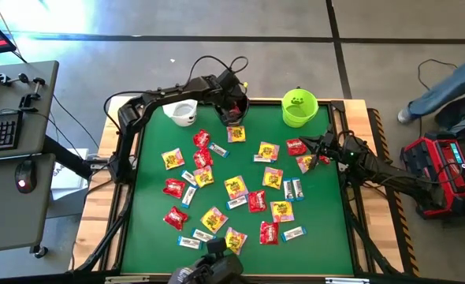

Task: Sort candy by brand, put in halloween buckets
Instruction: Put the red candy into the black bucket

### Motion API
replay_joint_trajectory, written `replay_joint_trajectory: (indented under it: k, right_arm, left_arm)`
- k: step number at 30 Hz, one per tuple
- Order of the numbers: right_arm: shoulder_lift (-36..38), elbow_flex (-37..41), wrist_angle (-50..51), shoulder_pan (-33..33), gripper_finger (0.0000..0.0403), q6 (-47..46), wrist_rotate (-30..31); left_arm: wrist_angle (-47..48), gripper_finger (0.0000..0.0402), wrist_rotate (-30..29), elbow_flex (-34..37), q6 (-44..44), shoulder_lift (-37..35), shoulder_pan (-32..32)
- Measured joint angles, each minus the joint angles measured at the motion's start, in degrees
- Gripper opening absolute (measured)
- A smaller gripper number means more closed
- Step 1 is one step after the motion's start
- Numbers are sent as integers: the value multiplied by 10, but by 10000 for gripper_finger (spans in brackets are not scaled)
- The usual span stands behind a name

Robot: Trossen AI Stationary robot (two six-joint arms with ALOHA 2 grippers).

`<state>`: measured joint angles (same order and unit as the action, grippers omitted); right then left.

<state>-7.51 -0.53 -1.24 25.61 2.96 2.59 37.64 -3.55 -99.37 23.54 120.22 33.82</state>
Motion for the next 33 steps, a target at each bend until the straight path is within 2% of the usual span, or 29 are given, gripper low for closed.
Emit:
replay_joint_trajectory:
  k: [6,9,12,18,33]
  right_arm:
    - [0,0,0,0,0,0,0]
    - [0,0,0,0,0,0,0]
    - [0,0,0,0,0,0,0]
    - [0,0,0,0,0,0,0]
    - [0,0,0,0,0,0,0]
  left_arm:
    - [-2,96,-5,0,9,0,1]
    - [-4,99,-6,0,11,0,3]
    - [-25,76,-5,0,5,-1,6]
    - [-37,6,12,0,-8,-17,7]
    - [-138,0,59,-1,-53,-31,-22]
